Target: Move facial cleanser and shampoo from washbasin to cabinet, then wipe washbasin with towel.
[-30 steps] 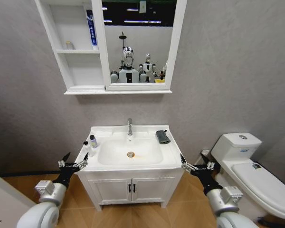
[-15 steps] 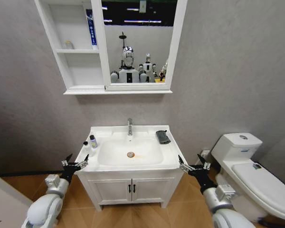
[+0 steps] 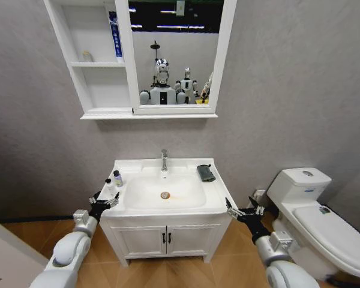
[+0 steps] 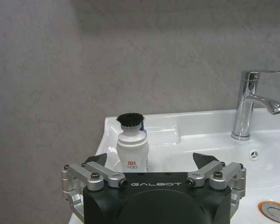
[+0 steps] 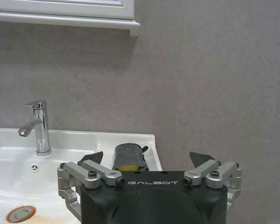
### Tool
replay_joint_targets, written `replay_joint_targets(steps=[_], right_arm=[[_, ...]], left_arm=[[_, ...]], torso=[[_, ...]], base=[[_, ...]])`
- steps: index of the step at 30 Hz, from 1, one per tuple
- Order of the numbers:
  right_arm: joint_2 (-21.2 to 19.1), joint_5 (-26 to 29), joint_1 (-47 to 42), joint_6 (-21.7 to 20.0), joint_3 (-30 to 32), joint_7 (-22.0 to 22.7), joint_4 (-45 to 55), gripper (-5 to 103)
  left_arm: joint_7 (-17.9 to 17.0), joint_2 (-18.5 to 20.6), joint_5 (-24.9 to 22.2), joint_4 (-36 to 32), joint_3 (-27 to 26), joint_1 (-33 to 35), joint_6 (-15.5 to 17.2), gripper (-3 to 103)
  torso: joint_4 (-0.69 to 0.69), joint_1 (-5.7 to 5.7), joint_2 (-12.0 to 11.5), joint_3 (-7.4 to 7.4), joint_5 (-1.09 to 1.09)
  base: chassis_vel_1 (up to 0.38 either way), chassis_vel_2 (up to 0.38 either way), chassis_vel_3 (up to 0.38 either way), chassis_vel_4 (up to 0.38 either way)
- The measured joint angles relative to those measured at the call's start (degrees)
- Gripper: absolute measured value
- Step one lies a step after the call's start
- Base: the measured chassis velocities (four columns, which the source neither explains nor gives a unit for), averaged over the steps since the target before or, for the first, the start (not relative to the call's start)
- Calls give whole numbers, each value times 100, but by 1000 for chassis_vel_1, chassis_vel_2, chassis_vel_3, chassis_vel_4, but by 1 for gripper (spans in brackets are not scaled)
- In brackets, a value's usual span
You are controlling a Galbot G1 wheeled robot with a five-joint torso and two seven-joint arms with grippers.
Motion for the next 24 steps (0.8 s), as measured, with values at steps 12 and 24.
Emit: replay_joint_targets(steps=[12, 24], right_arm=[[-74, 44, 73, 57, 1, 5, -141, 100], [-98, 66, 75, 135, 2, 15, -169, 100]], left_arm=[[-186, -11, 5, 661, 347, -703, 56, 100], [-565, -39, -43, 836, 433, -836, 232, 86]], torso=[[0, 0, 0, 0, -1], [1, 0, 0, 0, -1]], base=[[0, 0, 0, 0], [0, 0, 0, 0]])
